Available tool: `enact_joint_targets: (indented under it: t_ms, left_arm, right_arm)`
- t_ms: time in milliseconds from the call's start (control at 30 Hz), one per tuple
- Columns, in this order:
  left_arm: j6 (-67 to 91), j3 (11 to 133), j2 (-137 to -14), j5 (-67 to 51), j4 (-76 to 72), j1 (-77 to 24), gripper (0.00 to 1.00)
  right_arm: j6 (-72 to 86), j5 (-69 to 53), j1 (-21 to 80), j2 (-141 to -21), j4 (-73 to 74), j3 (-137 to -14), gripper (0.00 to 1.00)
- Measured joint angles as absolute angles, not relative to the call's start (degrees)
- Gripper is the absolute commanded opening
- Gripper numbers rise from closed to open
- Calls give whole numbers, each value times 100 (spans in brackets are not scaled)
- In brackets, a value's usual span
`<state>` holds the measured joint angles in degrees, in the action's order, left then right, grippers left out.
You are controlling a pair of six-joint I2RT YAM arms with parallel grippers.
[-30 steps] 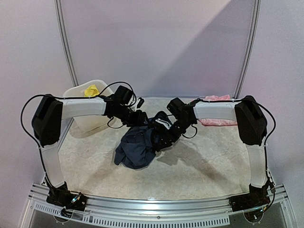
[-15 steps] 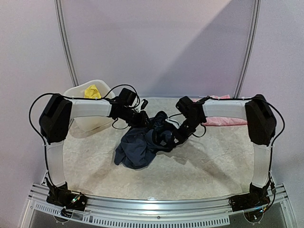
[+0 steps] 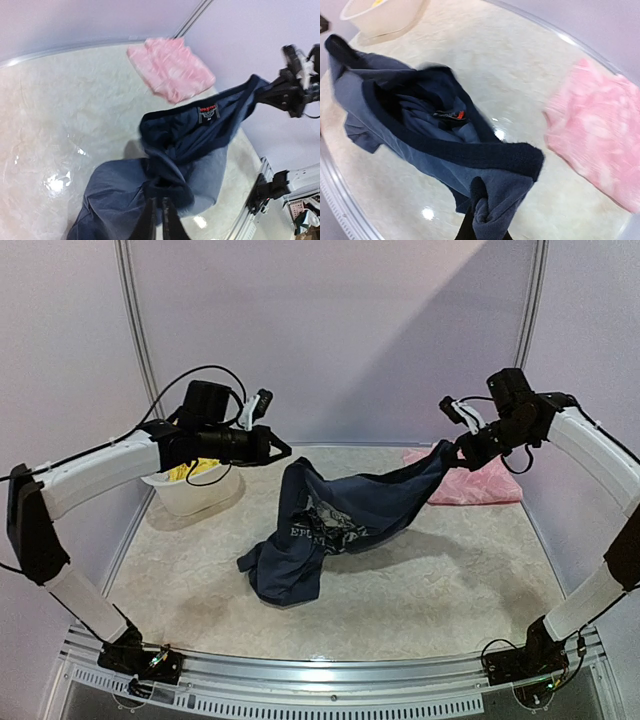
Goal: Fold and stack the mixed laundry pile
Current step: Pick up the crumpled tank top from the center of the board.
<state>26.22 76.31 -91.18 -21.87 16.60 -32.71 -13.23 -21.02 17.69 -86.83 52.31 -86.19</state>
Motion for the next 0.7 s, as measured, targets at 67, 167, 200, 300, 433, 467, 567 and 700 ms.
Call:
enact_joint_targets:
  t_ms: [67, 167, 200, 300, 433, 467, 567, 700]
  left_arm:
    - [2587, 7592, -8777, -2185, 1662, -3271, 20]
    - [2541, 7590, -8733, -2174, 1653, -3271, 37]
    - [2545, 7590, -8820, -2180, 1649, -3273, 41]
    - [2600, 7631, -9336, -2178, 1588, -3308, 51]
    - [2762, 8372, -10652, -2040, 1632, -3371, 56]
    - [2744, 8711, -11019, -2014, 1686, -3391, 57]
    - [2694, 10390, -12468, -1955, 1959, -3479, 59]
    - [2711, 12390, -14077, -1944, 2161, -3612, 61]
  right_arm:
    - [-1400, -1957, 1533, -8414, 5273, -8497, 0]
    - [-1426, -2003, 1175, -8034, 5277, -8051, 0]
    - [-1420, -2029, 1039, -7953, 5295, -7854, 0]
    - [-1391, -1984, 740, -7966, 5336, -7323, 1]
    - [-1380, -1833, 539, -8344, 5511, -7000, 0]
    - [-1380, -1824, 508, -8416, 5527, -7000, 0]
    - [-1376, -1800, 427, -8578, 5520, -7000, 0]
    - [-1378, -1837, 377, -8755, 5520, -7000, 0]
